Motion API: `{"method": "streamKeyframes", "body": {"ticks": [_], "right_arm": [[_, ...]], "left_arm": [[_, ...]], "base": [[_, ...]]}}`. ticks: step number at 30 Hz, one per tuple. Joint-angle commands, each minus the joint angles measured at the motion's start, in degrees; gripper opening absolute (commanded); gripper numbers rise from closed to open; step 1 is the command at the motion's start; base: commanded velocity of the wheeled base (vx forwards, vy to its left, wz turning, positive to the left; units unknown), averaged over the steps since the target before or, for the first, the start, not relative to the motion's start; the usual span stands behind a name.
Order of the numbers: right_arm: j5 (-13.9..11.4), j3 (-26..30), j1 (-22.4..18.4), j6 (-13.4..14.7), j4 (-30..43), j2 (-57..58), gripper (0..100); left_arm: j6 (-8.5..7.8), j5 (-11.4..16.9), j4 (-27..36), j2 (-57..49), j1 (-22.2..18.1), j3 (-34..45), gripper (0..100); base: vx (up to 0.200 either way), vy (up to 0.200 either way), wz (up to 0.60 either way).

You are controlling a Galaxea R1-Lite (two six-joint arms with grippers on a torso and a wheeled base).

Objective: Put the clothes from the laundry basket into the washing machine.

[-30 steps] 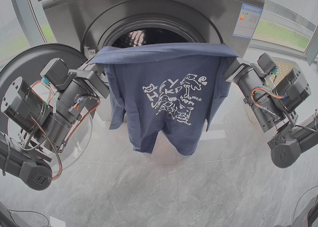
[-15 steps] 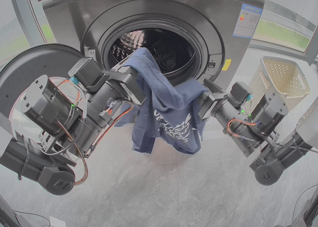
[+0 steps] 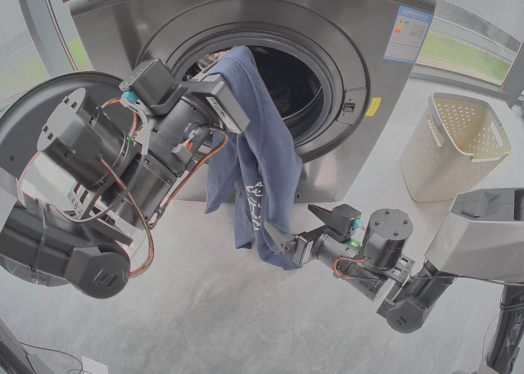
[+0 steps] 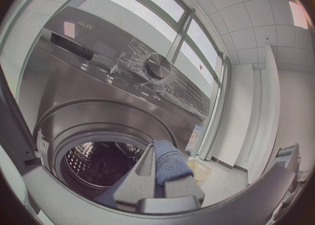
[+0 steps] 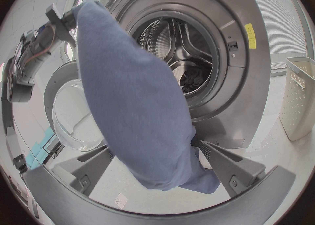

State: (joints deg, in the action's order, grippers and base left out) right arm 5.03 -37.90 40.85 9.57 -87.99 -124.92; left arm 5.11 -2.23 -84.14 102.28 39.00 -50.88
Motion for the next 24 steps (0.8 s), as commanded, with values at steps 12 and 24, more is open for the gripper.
{"method": "streamKeyframes", "body": {"ticks": [12,24], "right_arm": [[-2.2,-15.1,-5.9,-1.3,0.3,-9.7,100],[-4.1,-25.4,-5.2,-1.9,0.8,-16.7,100]], "left_arm": [[0.08,0.7,0.5,-4.4,0.6,3.3,0],[0.25,0.8,0.5,-5.5,4.9,6.1,0]], "base": [[0.0,0.0,0.0],[0.0,0.0,0.0]]}}
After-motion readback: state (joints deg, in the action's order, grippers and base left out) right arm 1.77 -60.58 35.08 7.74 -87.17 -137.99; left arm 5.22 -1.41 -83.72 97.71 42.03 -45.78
